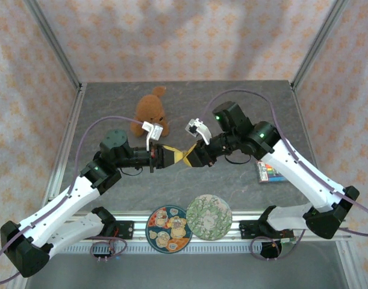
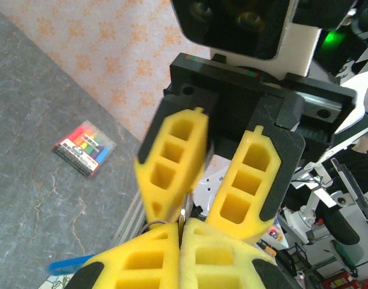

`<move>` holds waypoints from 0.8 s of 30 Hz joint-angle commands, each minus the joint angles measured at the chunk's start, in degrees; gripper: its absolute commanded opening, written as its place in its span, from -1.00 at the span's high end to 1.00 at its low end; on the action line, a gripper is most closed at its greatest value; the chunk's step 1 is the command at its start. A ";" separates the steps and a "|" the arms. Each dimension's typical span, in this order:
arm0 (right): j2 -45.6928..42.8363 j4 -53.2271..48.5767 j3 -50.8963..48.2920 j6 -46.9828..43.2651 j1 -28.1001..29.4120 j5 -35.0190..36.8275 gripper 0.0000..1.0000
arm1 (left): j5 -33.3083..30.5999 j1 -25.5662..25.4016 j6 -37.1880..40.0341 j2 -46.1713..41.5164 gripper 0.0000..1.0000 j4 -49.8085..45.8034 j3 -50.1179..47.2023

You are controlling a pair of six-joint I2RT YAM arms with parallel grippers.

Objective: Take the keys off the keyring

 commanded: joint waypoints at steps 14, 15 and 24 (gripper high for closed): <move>-13.37 24.15 -12.14 16.14 -1.91 7.53 -0.20 | -5.16 -0.46 -2.41 -2.33 1.00 8.56 0.42; -13.99 25.67 -13.07 17.31 -1.91 8.30 -0.21 | -5.42 -0.46 -2.58 -2.38 1.00 8.84 0.34; -17.51 40.62 -20.14 27.72 -1.83 8.90 -0.24 | -6.71 -0.46 -3.39 -2.81 1.00 9.91 0.16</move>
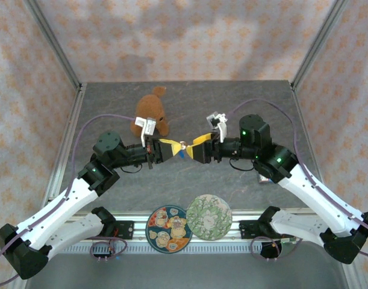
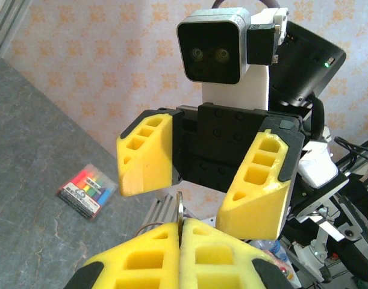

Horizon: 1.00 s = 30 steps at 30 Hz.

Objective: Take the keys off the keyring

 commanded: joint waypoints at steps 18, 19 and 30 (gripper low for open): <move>1.46 9.93 -0.76 4.55 2.04 -3.72 0.14 | -2.13 -0.17 -0.19 -1.02 1.00 2.60 0.77; 1.45 9.92 -0.82 4.42 2.12 -3.90 0.21 | -2.18 -0.17 -0.19 -1.02 1.00 2.60 0.82; 1.95 8.86 -0.27 3.62 2.38 -5.21 0.72 | -2.26 -0.20 -0.55 -0.68 1.00 2.96 0.73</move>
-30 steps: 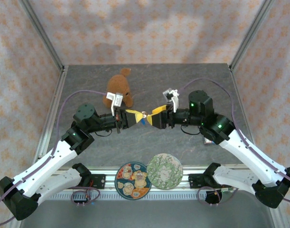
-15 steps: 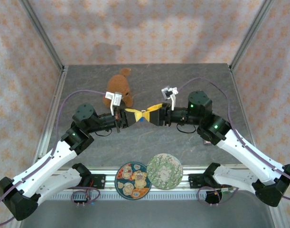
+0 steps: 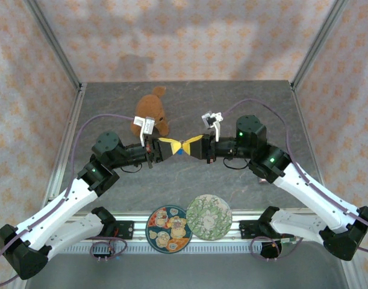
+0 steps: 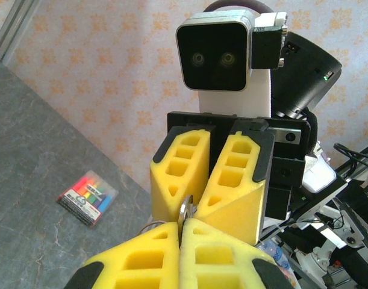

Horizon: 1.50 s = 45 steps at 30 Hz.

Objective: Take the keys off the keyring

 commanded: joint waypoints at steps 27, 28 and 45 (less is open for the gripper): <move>0.94 -17.81 9.17 -6.48 -0.02 14.16 1.00 | -20.16 1.76 7.52 -11.86 -0.16 -9.63 -5.70; 1.19 -17.77 9.27 -6.59 -0.03 13.90 1.00 | -20.30 1.76 9.12 -11.73 -0.12 -9.53 -6.24; 2.26 -13.68 7.43 -7.20 -0.02 11.67 1.00 | -14.03 -0.95 14.50 -5.65 0.06 -6.71 -2.87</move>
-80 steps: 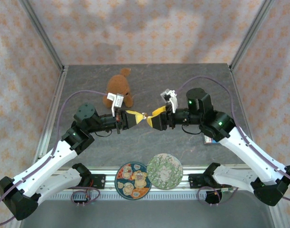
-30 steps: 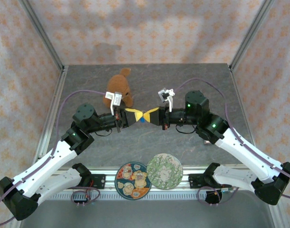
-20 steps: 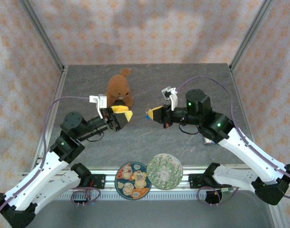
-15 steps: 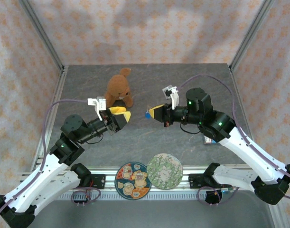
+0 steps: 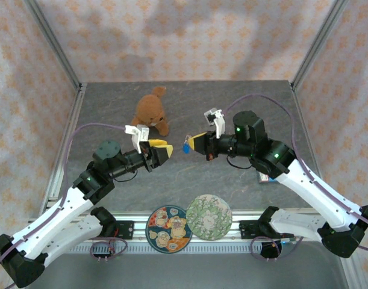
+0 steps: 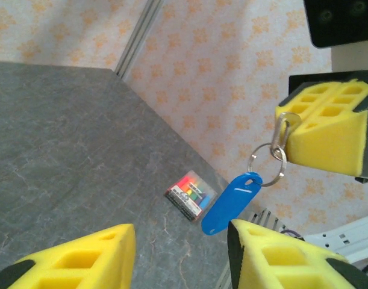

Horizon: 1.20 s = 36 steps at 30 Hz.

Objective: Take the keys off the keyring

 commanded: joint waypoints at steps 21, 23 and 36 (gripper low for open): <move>2.11 0.76 1.69 -2.21 -0.32 -1.36 1.00 | 1.35 -6.21 7.18 8.03 0.36 -1.73 10.22; 2.13 0.73 1.80 -2.18 -0.32 -1.15 1.00 | 0.62 -6.38 7.82 8.47 0.42 -2.34 10.66; 1.96 0.28 1.95 -2.62 -0.32 0.37 1.00 | -5.05 -6.96 10.13 10.60 0.54 -4.50 12.17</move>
